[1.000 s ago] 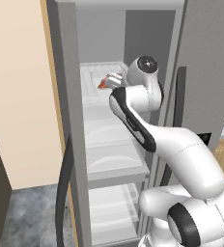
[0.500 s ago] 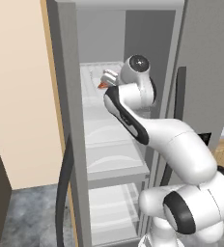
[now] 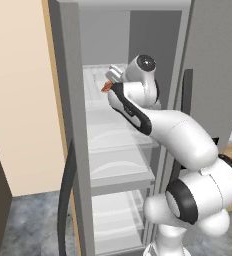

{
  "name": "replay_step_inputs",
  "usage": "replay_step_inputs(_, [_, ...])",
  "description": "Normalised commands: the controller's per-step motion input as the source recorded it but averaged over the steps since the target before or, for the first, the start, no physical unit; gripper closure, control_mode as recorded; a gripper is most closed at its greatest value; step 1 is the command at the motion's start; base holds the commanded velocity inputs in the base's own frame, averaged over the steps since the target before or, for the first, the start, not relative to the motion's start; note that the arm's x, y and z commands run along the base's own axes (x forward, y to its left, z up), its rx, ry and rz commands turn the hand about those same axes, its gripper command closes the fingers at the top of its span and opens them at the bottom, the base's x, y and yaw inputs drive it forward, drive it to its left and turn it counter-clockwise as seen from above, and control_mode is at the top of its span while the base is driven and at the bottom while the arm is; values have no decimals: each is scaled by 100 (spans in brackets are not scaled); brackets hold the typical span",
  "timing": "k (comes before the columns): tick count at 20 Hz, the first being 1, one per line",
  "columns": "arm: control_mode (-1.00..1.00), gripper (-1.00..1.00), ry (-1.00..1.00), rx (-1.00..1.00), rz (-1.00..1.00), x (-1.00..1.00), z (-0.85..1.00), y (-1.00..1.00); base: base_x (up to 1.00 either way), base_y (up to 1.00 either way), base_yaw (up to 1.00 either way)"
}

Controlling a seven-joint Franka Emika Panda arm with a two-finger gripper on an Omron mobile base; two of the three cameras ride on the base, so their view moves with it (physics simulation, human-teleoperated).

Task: Place the tupperware containing the steak and sweet potato meal in the microwave. Close the microwave door and press the start button to reheat the meal.

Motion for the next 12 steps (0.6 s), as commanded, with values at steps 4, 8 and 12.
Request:
replay_step_inputs(4, [-100,-100,6,0,-3,31,0,13,0,0,0])
replay_step_inputs(8, [-100,-100,12,0,-3,36,0,15,0,0,0])
replay_step_inputs(12, [-100,-100,11,0,-4,38,0,4,0,0,0])
